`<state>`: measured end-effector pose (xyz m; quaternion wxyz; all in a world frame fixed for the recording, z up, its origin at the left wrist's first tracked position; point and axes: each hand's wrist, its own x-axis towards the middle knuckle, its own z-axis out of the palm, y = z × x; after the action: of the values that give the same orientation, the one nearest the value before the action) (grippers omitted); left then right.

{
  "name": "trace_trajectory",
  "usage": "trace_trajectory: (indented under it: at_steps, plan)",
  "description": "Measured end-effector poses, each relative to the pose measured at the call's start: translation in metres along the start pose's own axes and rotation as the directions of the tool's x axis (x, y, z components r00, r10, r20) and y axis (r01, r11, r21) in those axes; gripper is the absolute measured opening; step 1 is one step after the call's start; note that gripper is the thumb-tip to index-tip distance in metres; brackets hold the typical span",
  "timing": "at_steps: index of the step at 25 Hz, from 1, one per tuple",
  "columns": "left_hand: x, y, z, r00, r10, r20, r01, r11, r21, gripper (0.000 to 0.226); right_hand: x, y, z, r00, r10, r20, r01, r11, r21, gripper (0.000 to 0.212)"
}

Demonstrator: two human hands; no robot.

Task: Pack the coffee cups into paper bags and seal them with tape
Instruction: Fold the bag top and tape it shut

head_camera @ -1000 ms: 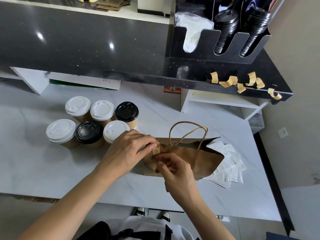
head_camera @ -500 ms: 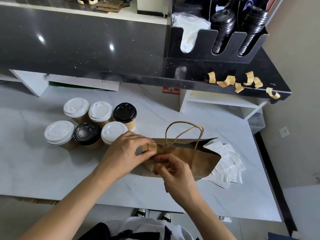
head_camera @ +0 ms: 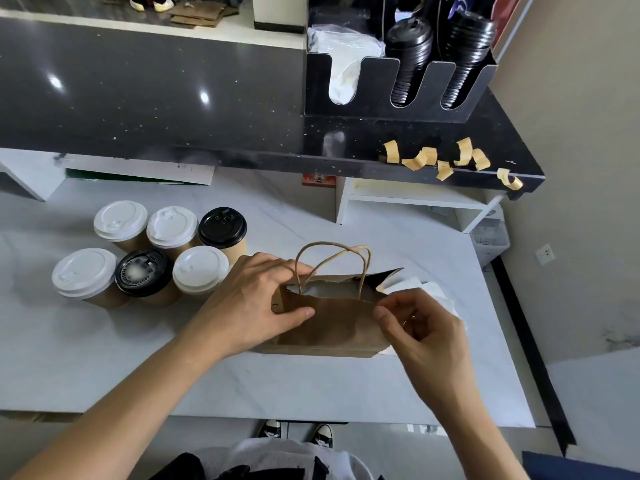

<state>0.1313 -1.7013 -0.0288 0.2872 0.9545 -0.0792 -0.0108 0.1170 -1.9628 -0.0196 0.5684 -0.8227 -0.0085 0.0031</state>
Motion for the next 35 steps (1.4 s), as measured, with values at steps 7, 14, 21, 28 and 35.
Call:
trace_trajectory:
  at_steps: [7,14,21,28,35]
  plan:
    - [0.022,0.031,-0.003,1.000,0.018,0.006,-0.016,0.976,-0.216,0.061,0.016,0.022,-0.024,0.999,-0.045,0.013,0.047,0.980,-0.192,0.053]
    - [0.024,0.059,-0.022,0.960,0.178,-0.215,-0.199,0.977,-0.078,0.096,0.045,0.032,-0.038,0.961,-0.097,0.261,0.154,0.966,-0.209,0.044]
    - [0.037,0.105,0.000,0.849,0.519,-0.103,-0.394,0.750,0.532,0.041,0.058,0.039,-0.037,0.947,-0.151,0.285,0.201,0.967,-0.155,0.027]
    - [0.055,0.104,0.005,0.941,0.331,0.067,-0.286,0.678,0.677,0.030,0.058,0.043,-0.036,0.955,-0.157,0.250,0.181,0.981,-0.074,0.036]
    - [0.057,0.111,0.015,0.941,0.331,0.078,-0.283,0.634,0.720,0.018,0.061,0.045,-0.036,0.965,-0.124,0.232,0.155,0.980,-0.125,0.020]
